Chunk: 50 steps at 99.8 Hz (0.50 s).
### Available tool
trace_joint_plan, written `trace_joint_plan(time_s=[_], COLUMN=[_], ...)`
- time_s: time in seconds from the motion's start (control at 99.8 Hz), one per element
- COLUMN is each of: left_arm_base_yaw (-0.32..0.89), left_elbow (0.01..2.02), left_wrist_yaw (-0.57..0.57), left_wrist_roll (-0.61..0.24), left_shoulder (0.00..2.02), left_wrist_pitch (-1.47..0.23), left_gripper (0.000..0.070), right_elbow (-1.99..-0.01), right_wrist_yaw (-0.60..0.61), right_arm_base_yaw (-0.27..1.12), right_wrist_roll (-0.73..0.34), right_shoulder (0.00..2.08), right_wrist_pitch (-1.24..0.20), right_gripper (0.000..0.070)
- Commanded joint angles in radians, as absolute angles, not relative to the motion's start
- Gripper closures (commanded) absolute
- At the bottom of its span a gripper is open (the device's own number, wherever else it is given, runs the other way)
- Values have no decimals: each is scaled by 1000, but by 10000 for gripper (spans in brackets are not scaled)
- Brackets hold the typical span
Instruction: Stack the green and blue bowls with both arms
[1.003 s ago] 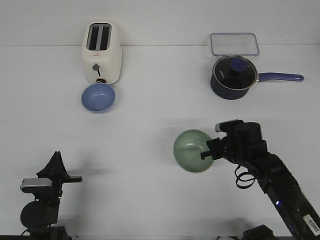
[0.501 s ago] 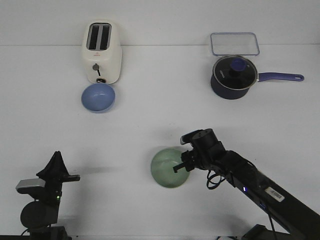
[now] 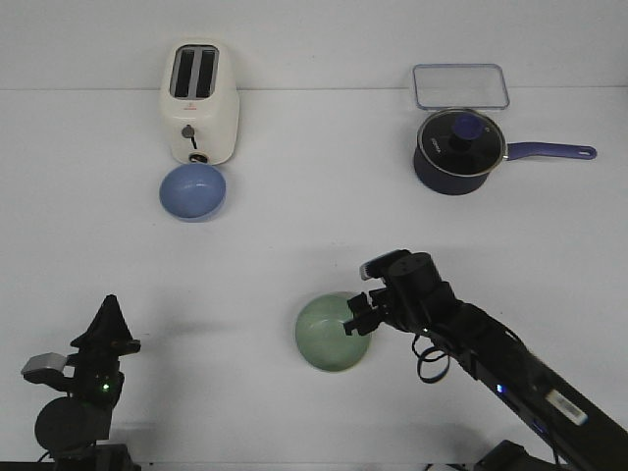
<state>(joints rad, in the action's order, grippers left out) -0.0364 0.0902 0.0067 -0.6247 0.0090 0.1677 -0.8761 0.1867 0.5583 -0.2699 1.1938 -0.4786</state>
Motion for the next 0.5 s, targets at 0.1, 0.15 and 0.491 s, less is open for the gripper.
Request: trace_joint_plan(time_s=[0.1, 0.15, 0.491], left_arm_base_yaw=[-37, -37, -38], left_elbow=[227, 277, 709], left_wrist_yaw=[79, 79, 79], left_wrist_roll=[-604, -583, -361], left_shoulder=[101, 162, 867], left_wrist_pitch=[91, 59, -83], left_gripper=[686, 686, 686], right_elbow=[-890, -890, -890], right_wrist_yaw=[182, 182, 156], right_arm_base_yaw=[506, 489, 431], right_wrist_roll=[-258, -256, -204], right_shoulder=[1044, 1006, 944], right_wrist_pitch=[-473, -473, -511], right_gripper=[369, 369, 370])
